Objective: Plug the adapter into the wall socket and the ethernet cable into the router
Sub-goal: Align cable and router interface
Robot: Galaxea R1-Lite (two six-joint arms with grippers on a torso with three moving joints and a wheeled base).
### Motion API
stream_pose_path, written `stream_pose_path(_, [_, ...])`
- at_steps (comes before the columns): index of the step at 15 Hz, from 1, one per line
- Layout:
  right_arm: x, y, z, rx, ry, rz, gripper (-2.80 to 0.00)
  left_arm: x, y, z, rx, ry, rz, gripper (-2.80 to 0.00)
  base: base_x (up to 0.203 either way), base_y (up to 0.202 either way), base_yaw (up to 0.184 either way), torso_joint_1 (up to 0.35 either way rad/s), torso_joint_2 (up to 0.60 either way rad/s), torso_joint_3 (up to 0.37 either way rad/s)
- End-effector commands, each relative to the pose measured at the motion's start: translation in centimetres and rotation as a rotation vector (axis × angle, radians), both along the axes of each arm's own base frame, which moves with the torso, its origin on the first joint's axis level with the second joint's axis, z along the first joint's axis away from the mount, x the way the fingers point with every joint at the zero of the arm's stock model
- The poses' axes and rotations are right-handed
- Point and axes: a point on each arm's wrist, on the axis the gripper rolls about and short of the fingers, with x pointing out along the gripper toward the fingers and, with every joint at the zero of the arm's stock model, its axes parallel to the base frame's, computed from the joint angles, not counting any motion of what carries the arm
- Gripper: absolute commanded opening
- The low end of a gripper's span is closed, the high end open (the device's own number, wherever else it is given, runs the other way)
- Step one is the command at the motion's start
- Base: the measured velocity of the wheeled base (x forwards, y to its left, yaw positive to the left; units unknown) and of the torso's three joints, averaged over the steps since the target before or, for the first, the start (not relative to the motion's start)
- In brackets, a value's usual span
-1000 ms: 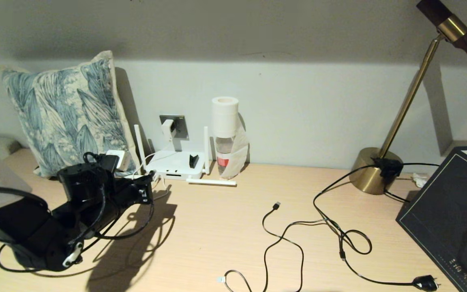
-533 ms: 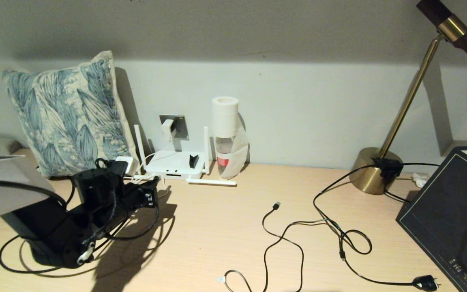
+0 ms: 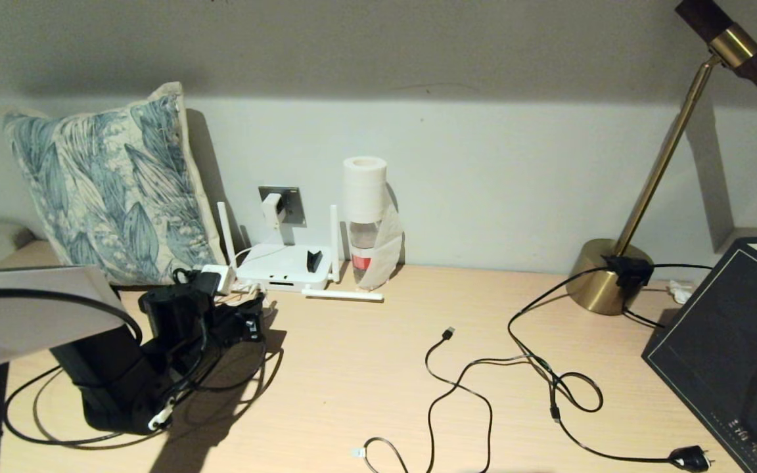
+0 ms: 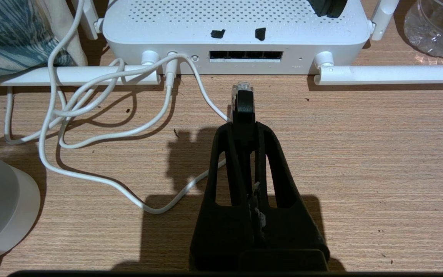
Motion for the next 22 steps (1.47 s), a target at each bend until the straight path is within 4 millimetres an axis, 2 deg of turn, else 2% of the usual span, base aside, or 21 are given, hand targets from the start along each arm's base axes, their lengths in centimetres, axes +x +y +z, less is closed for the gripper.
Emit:
stream_pose_path(1, [0.01,0.00,0.01,-0.001,0.001,0.000,-2.80,0.01,0.02,0.02,-0.003,-0.006,0.001,-2.80,0.000,0.000,0.000,0.000,0.00,0.000])
stream_pose_path(22, [0.01,0.00,-0.03,-0.001,0.002,0.002,-2.80,0.91,-0.09,0.28,-0.087,-0.025,-0.008,-2.80,0.000,0.000,0.000,0.000,0.00,0.000])
